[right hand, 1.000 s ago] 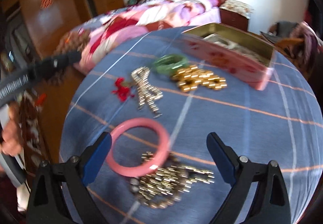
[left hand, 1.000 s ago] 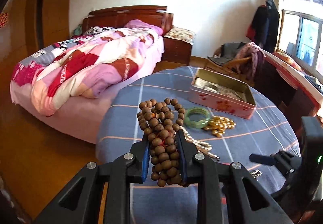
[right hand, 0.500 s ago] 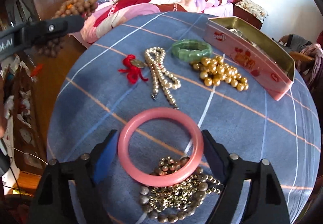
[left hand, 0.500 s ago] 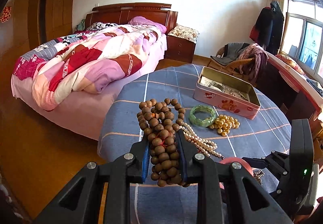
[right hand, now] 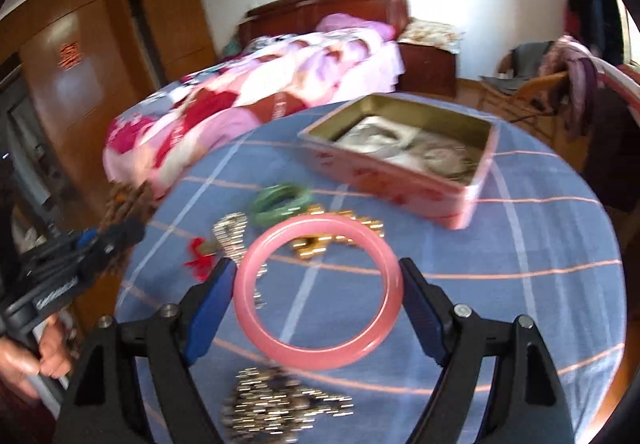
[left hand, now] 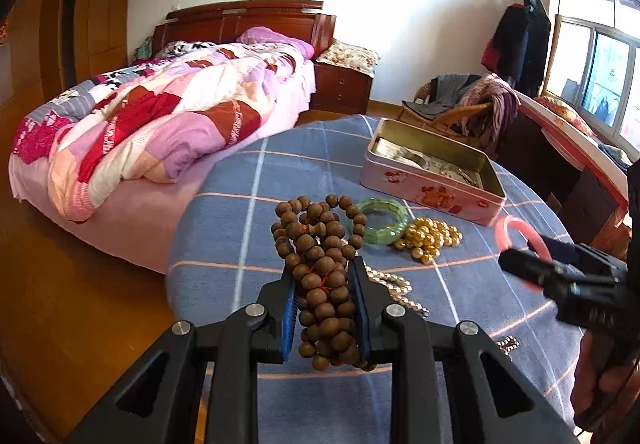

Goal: Organize jewelry
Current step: 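Grasp the pink bangle with the right tool while the left tool holds the beads, then lower the bead bracelet and pink bangle into the tin and open both tools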

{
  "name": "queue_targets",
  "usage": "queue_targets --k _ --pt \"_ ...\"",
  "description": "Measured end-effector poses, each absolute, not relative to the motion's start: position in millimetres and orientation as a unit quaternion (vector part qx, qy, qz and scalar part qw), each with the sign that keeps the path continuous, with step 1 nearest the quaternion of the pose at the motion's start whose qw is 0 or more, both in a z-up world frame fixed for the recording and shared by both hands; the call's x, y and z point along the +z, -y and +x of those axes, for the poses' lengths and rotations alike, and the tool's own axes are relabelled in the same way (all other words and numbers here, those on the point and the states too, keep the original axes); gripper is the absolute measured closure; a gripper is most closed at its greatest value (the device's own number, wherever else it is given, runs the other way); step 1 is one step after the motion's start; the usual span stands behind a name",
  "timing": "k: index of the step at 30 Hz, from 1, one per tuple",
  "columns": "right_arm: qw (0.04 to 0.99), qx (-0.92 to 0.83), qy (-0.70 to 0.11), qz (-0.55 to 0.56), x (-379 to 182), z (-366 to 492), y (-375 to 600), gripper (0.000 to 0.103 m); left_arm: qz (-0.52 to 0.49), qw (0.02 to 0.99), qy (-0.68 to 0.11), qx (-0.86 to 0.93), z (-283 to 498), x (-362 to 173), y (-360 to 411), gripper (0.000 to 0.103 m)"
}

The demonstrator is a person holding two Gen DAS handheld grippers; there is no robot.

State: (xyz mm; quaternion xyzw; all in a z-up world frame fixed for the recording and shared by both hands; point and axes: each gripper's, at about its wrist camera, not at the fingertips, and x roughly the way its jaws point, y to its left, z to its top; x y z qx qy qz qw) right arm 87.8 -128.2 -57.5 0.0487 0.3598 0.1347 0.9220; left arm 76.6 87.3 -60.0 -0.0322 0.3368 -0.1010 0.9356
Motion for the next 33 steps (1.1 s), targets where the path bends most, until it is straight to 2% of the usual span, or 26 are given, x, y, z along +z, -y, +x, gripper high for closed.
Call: queue_targets --k 8,22,33 --pt "0.937 0.067 -0.34 0.049 -52 104 160 0.019 -0.014 0.931 -0.344 -0.126 94 -66 -60 0.079" --pt "0.953 0.019 -0.297 0.056 -35 164 178 0.019 -0.008 0.94 -0.3 -0.164 162 -42 -6 0.079" --pt "0.947 -0.009 -0.314 0.067 -52 225 189 0.019 -0.001 0.94 -0.297 -0.166 233 -45 32 0.079"
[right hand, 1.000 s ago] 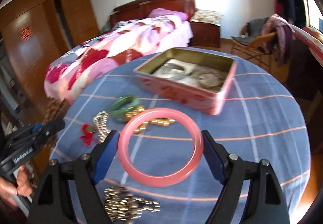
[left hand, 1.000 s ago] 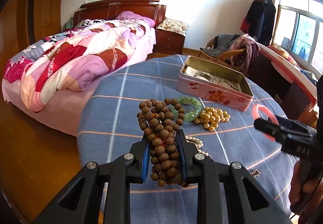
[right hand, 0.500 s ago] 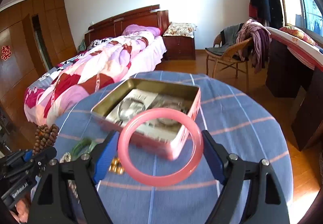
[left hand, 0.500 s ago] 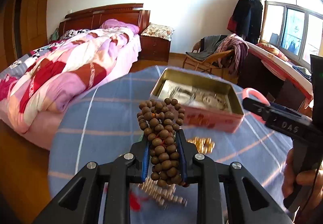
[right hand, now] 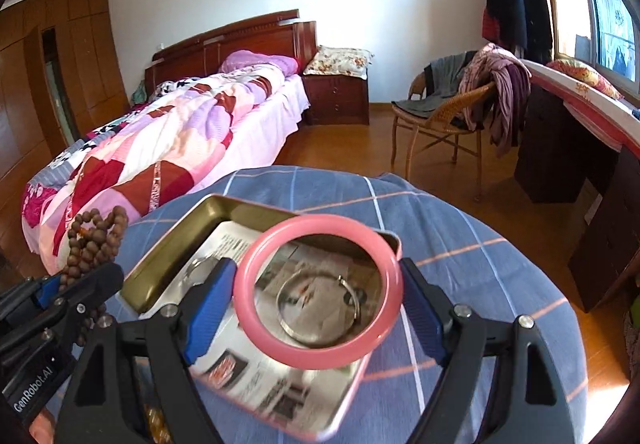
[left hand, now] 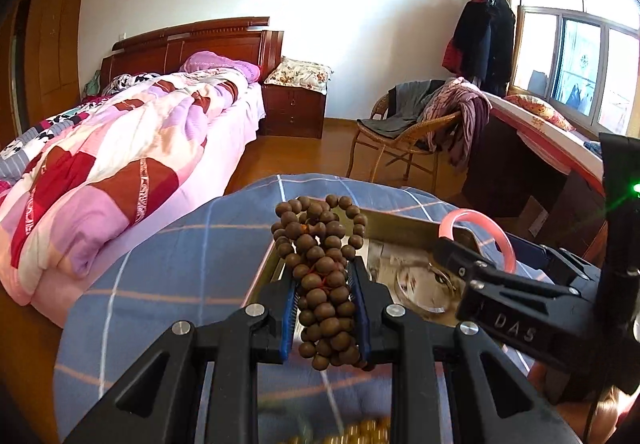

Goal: Organize jewelry
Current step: 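Lower the bead bracelet and pink bangle into the tin and open both tools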

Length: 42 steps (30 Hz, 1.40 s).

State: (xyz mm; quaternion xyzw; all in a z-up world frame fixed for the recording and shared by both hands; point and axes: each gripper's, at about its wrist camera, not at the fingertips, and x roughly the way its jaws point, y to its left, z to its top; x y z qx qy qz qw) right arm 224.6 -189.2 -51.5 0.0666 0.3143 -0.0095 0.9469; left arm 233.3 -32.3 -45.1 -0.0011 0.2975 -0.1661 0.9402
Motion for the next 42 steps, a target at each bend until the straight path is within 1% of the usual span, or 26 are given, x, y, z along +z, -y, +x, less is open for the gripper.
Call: queue_targets --k 4,11,14,29,31,34,35,37,38,39,41,42 --pt "0.942 -0.011 -0.327 0.074 -61 236 193 0.02 0.003 0.934 -0.32 -0.161 254 -58 44 0.079" --pt "0.945 -0.026 -0.325 0.023 -66 234 186 0.019 0.019 0.927 -0.348 -0.142 269 -77 53 0.079" --pt "0.945 -0.029 -0.325 0.019 -66 235 187 0.019 0.031 0.924 -0.355 -0.136 273 -83 54 0.079" --pt "0.947 -0.026 -0.319 0.011 -67 240 181 0.019 0.046 0.922 -0.368 -0.112 277 -88 58 0.079" --pt "0.948 -0.019 -0.318 0.021 -66 239 183 0.018 0.048 0.923 -0.366 -0.108 277 -88 58 0.079" --pt "0.955 -0.02 -0.295 0.036 -58 232 188 0.011 0.061 0.927 -0.356 -0.101 275 -86 61 0.077" --pt "0.958 -0.024 -0.284 0.038 -55 229 189 0.009 0.069 0.929 -0.35 -0.099 273 -85 63 0.074" --pt "0.962 -0.033 -0.266 0.043 -50 225 192 0.008 0.078 0.933 -0.339 -0.097 269 -83 66 0.057" --pt "0.964 -0.041 -0.26 0.046 -48 223 193 0.007 0.08 0.935 -0.332 -0.096 268 -80 67 0.045" --pt "0.964 -0.049 -0.257 0.047 -48 223 195 0.007 0.076 0.937 -0.325 -0.104 266 -77 67 0.038" --pt "0.963 -0.062 -0.255 0.054 -47 224 200 0.007 0.077 0.943 -0.308 -0.098 262 -71 67 0.032" --pt "0.963 -0.067 -0.253 0.061 -47 223 203 0.007 0.08 0.946 -0.3 -0.093 260 -69 66 0.031"
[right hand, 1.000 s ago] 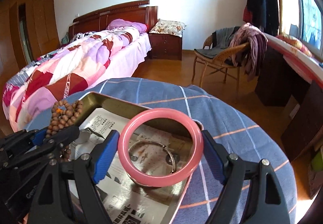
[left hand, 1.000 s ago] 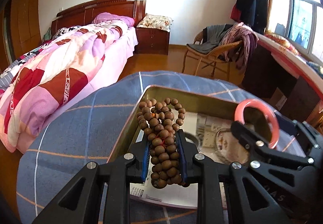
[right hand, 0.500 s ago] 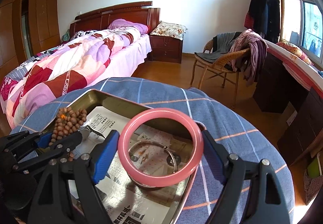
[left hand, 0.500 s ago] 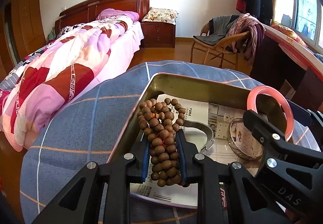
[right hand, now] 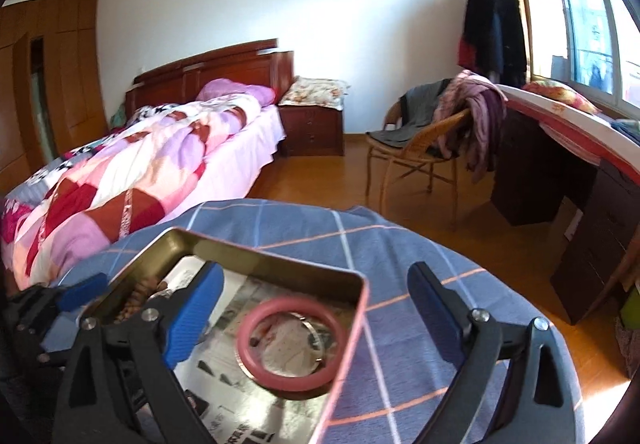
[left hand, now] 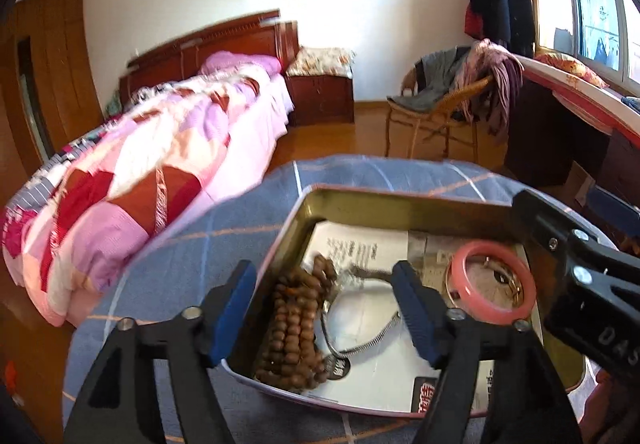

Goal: Organize jewelry
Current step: 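Lower the bead bracelet and pink bangle into the tin and open both tools, then withdraw both open tools from the tin back over the table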

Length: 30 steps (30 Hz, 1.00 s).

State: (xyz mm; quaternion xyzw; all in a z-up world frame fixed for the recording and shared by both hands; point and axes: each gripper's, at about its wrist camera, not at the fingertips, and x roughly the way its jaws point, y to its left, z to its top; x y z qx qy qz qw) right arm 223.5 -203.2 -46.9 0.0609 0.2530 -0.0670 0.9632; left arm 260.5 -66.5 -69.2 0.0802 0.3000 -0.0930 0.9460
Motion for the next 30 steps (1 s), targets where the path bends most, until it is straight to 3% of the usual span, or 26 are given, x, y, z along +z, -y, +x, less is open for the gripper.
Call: queue_targets --k 10,19,30 --pt "0.955 -0.172 -0.207 0.123 -38 203 246 0.007 0.027 0.95 -0.302 -0.074 235 -47 32 0.031" --pt "0.934 -0.201 -0.245 0.164 -44 176 259 0.007 0.022 0.948 -0.314 -0.055 185 -51 5 0.031" --pt "0.942 -0.141 -0.279 0.124 -50 134 227 0.007 0.015 0.943 -0.332 -0.03 138 -64 -36 0.031"
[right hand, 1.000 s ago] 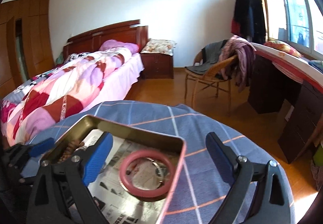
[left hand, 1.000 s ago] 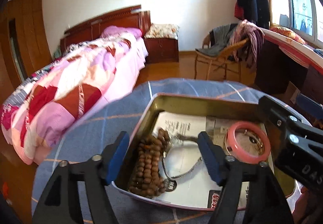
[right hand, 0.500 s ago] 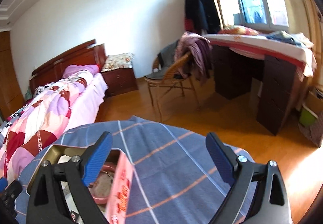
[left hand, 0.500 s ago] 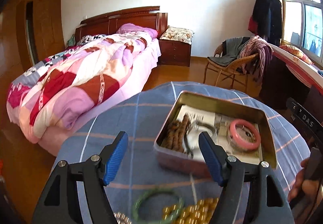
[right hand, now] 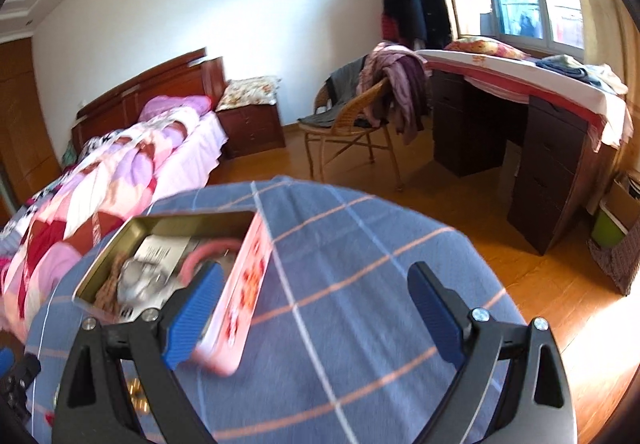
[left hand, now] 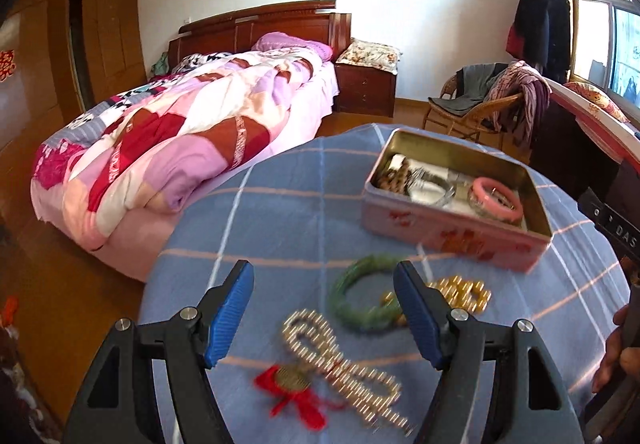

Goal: Organize jewelry
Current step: 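Withdraw both open tools from the tin back over the table, then lower the right tool onto the silver bead chain and close it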

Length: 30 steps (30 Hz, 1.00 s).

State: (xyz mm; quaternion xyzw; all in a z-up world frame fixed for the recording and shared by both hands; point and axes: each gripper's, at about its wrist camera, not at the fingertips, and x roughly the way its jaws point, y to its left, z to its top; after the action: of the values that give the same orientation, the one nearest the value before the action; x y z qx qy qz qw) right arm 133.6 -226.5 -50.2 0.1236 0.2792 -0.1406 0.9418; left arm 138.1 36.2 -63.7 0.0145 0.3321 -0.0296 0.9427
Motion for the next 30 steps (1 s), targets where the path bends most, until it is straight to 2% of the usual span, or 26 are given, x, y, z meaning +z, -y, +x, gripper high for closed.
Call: queue_targets --k 11,23,30 --pt "0.938 -0.043 -0.328 0.102 -58 106 199 0.007 0.004 0.938 -0.348 -0.006 99 -76 -74 0.031" --pt "0.912 0.077 -0.399 0.056 -81 66 159 0.007 0.011 0.931 -0.365 -0.027 82 -89 -80 0.031" --pt "0.901 0.13 -0.414 0.027 -86 48 126 0.008 0.009 0.932 -0.363 -0.026 77 -86 -85 0.031"
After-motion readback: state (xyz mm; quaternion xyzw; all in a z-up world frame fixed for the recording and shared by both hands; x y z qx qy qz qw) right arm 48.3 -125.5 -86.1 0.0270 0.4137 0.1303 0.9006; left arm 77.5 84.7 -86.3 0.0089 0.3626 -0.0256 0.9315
